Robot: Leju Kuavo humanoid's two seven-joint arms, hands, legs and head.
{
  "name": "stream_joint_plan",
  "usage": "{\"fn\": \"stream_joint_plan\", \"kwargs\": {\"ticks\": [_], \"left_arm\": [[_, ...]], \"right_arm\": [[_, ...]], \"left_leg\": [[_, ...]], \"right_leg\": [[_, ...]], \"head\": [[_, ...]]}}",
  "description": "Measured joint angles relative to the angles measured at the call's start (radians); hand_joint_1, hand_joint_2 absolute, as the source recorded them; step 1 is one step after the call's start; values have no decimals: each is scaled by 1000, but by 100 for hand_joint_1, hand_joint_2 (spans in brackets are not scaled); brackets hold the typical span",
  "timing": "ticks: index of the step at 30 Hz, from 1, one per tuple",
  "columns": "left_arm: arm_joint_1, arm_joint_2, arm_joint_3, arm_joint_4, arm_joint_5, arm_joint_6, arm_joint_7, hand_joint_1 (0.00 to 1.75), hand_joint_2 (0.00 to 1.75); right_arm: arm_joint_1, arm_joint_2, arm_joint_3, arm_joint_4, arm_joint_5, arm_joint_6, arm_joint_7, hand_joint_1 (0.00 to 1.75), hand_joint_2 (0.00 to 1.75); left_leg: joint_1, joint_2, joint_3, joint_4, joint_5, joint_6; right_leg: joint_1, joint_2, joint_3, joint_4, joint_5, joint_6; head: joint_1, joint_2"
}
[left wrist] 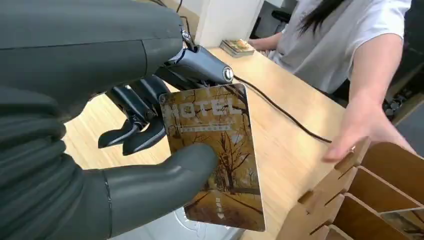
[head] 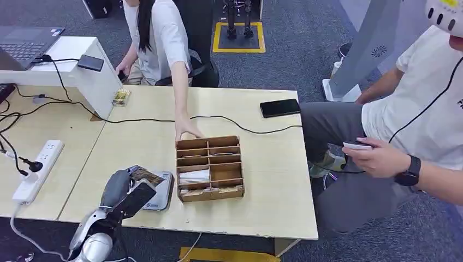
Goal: Pass the card to the sensor for recognition and then transmit it.
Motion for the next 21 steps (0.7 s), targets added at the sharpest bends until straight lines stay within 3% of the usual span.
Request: {"fn": "stream_joint_plan", "kwargs": {"ticks": [6,14,21], "left_arm": [[-1,-15,-7,23,-41,23,9,175,175],[-9,-21,-7,80,-179,69,40,175,175],[-16,-21,-6,117,-201,81,41,175,175]], "right_arm": [[0,0,0,0,1,1,0,0,175],[-1,0,0,0,18,0,0,0,175],[-3,2,0,0,18,-3,-5,0,175]], "left_leg": [[0,0,0,0,0,0],[0,0,0,0,0,0],[0,0,0,0,0,0]], "right_leg": [[0,0,0,0,0,0],[0,0,0,0,0,0],[0,0,0,0,0,0]], "head": [[0,0],[0,0],[0,0]]}}
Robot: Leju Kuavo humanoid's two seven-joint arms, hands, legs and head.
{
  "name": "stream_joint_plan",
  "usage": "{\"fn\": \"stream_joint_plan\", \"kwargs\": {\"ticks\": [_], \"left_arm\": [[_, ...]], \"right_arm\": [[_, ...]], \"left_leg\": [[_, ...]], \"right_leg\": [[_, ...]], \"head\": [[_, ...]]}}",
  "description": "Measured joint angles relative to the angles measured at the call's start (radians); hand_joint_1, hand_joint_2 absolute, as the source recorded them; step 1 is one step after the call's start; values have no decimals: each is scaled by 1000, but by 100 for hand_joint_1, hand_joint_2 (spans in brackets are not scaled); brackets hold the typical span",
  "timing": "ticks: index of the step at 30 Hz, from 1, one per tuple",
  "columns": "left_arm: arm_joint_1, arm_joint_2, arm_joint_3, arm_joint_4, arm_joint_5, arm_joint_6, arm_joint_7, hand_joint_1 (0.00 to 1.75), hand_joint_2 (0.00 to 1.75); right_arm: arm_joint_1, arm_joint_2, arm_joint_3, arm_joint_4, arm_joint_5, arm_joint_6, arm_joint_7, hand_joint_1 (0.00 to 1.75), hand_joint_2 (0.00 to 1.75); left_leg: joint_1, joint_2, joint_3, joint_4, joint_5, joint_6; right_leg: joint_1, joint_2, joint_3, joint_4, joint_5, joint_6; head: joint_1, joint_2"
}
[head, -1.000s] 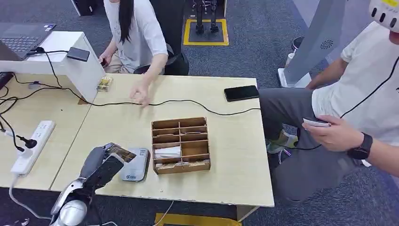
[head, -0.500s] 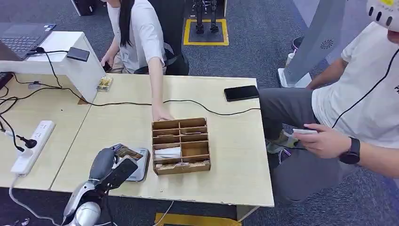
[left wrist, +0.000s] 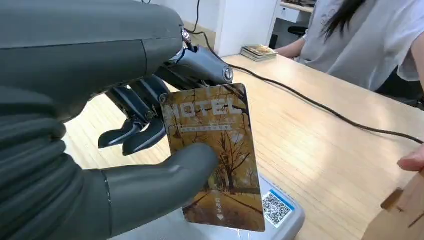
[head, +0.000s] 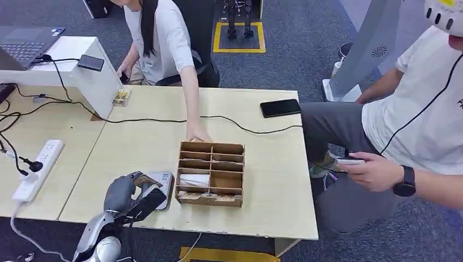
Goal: Pass the card to the sensor for recognition and then transmit it.
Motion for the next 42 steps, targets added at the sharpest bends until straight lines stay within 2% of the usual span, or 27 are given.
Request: {"fn": "stream_joint_plan", "kwargs": {"ticks": [13,22,36,42], "left_arm": [[-7,-2,6,33,-44,1,15,175,175],[-38,-11,6,104,-183,29,47,175,175],[-67,-37,6,192,-238,71,59,175,175],[-68,-46,6,201,-213,74,48,175,175]], "right_arm": [[-2,2,0,0,0,1,-1,0,175],[-7,2,5,0,0,-1,-10,0,175],[-10,2,19,0,0,-6,-8,0,175],[-10,2,24,0,0,-16,-10,0,175]], "left_leg": [[0,0,1,0,0,0],[0,0,3,0,0,0],[0,0,7,0,0,0],[0,-1,7,0,0,0]], "right_leg": [[0,0,1,0,0,0],[0,0,3,0,0,0],[0,0,8,0,0,0],[0,-1,8,0,0,0]], "head": [[0,0],[0,0],[0,0],[0,0]]}}
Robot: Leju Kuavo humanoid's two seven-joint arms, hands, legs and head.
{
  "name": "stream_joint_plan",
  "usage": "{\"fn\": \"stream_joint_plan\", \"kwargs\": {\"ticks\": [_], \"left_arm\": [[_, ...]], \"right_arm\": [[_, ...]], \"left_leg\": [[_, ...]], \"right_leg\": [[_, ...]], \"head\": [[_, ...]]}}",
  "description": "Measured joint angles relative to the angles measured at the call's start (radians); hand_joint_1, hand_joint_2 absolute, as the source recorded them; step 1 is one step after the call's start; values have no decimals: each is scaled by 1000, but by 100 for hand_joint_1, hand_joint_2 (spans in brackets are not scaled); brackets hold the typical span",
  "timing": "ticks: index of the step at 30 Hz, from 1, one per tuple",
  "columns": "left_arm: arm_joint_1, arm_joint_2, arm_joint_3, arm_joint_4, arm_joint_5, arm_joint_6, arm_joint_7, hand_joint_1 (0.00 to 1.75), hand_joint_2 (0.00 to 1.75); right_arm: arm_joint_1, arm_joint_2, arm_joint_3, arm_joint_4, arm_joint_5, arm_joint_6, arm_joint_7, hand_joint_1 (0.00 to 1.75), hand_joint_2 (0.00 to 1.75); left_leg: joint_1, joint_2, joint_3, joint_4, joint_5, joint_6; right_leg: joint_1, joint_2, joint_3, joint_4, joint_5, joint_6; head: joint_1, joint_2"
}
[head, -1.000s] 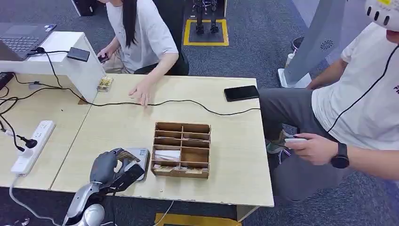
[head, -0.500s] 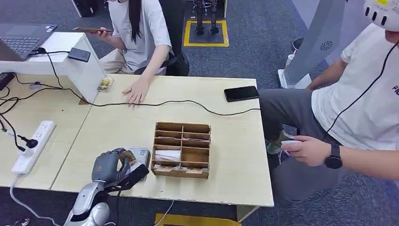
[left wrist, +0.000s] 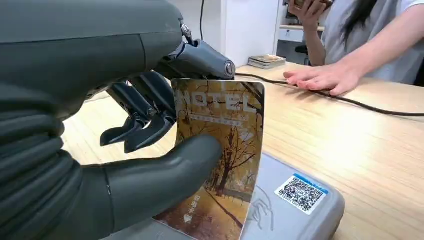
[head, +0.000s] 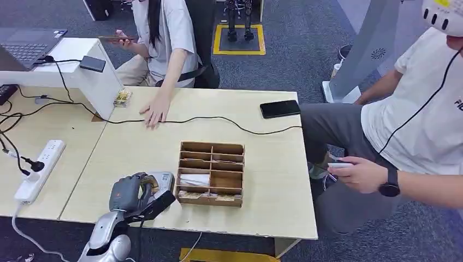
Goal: Pass the card to the sensor for recognition and then transmit it.
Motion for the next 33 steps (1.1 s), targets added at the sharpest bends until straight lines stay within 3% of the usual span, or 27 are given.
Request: {"fn": "stream_joint_plan", "kwargs": {"ticks": [6,11,14,23,28,33], "left_arm": [[0,-1,7,0,86,-16,-41,175,175],[1,-4,46,-15,276,-89,-95,175,175],[1,-3,62,-26,305,-108,-95,175,175],[-15,5,116,-36,417,-117,-117,175,175],[-24,13,143,-38,490,-116,-168,175,175],[-41,11,177,-56,648,-120,-223,175,175]], "right_arm": [[0,0,1,0,0,0,2,0,175],[0,0,1,0,-2,-2,3,0,175],[0,0,1,0,-2,-3,3,0,175],[-1,0,1,0,-2,-8,3,0,175],[-3,0,1,0,-2,-8,3,0,175],[-4,0,1,0,-2,-8,3,0,175]], "left_leg": [[0,-1,0,0,0,0],[0,-1,0,0,0,0],[0,-1,0,0,0,0],[0,-1,0,0,0,0],[0,-1,0,0,0,0],[0,-1,-1,0,0,0]], "right_leg": [[0,-1,1,0,0,0],[0,-1,0,0,0,0],[0,-1,0,0,0,0],[0,-1,0,0,0,0],[0,-1,-1,0,0,0],[0,-1,-1,0,0,0]], "head": [[0,0],[0,0],[0,0],[0,0],[0,0],[0,0]]}}
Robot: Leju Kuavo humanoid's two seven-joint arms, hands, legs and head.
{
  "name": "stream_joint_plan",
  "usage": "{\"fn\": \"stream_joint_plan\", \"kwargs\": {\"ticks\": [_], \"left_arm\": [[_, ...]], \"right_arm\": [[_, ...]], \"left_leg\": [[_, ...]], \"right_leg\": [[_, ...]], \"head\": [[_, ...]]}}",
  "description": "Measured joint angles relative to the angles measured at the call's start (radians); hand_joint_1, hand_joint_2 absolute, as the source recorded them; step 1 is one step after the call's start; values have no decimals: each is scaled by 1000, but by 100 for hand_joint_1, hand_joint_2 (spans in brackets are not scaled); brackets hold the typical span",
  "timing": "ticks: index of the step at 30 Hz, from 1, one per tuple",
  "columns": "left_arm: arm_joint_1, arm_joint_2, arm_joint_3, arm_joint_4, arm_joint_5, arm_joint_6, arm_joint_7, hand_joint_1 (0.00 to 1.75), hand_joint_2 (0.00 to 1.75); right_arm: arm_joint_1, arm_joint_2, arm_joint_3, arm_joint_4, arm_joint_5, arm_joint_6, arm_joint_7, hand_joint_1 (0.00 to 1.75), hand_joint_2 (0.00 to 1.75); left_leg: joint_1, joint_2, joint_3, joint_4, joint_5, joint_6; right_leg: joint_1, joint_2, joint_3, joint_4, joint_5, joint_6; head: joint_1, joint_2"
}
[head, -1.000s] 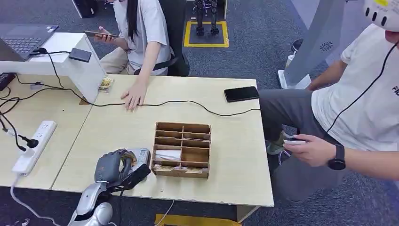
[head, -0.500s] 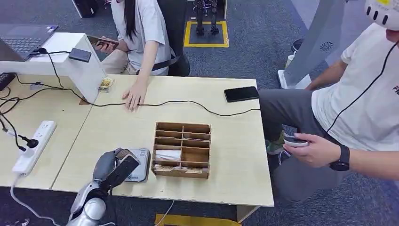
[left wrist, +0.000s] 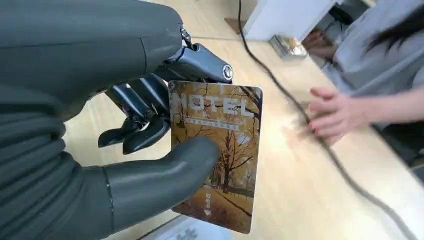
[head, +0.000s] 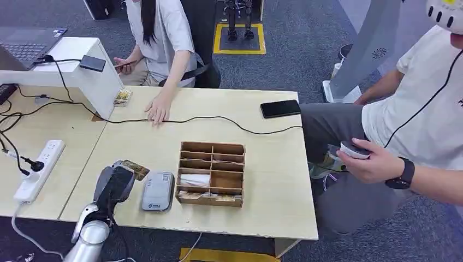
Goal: Pass the card to the sensor for recognition and then transmit it.
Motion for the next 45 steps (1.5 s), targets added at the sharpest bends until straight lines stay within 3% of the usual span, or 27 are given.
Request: {"fn": "stream_joint_plan", "kwargs": {"ticks": [6,11,15,17,19,26,40,41,45], "left_arm": [[-27,-2,8,-40,49,52,-82,175,175],[-62,-5,8,-82,-20,174,-141,175,175],[-99,-10,-4,-107,-181,283,-152,175,175],[-122,-1,-24,-106,-349,363,-132,175,175],[-154,15,-43,-97,-439,408,-121,175,175],[-246,53,-63,-31,-453,406,-109,175,175],[-362,48,-81,129,-428,388,-70,175,175],[-364,47,-83,134,-426,387,-70,0,175],[-367,47,-86,143,-398,372,-76,0,175]], "right_arm": [[-1,0,2,0,0,-6,-3,0,175],[-2,0,8,0,0,-5,-6,0,175],[-5,0,23,0,0,2,-11,0,175],[-8,0,37,0,0,10,-21,0,175],[-12,-2,53,0,0,11,-26,0,175],[-15,-10,84,0,0,26,-17,0,175],[-16,-18,108,0,0,24,-19,0,175],[-16,-19,108,0,0,24,-19,0,175],[-17,-22,108,0,-1,24,-20,0,175]], "left_leg": [[0,0,-1,0,0,0],[0,0,0,0,0,0],[0,0,0,0,0,0],[0,0,-1,0,0,0],[0,0,-1,0,0,0],[0,1,0,0,0,0],[0,1,-1,1,0,0],[0,1,-1,1,0,0],[0,1,-1,1,0,0]], "right_leg": [[0,0,-1,0,0,0],[0,0,-1,0,0,0],[0,0,-1,0,0,0],[0,0,-1,0,0,0],[0,1,-1,0,0,0],[0,1,-1,0,0,0],[0,2,-2,0,0,0],[0,2,-2,0,0,0],[0,2,-2,0,0,0]], "head": [[0,0],[0,0],[0,0],[0,0],[1,0],[0,0],[0,0],[0,0],[0,0]]}}
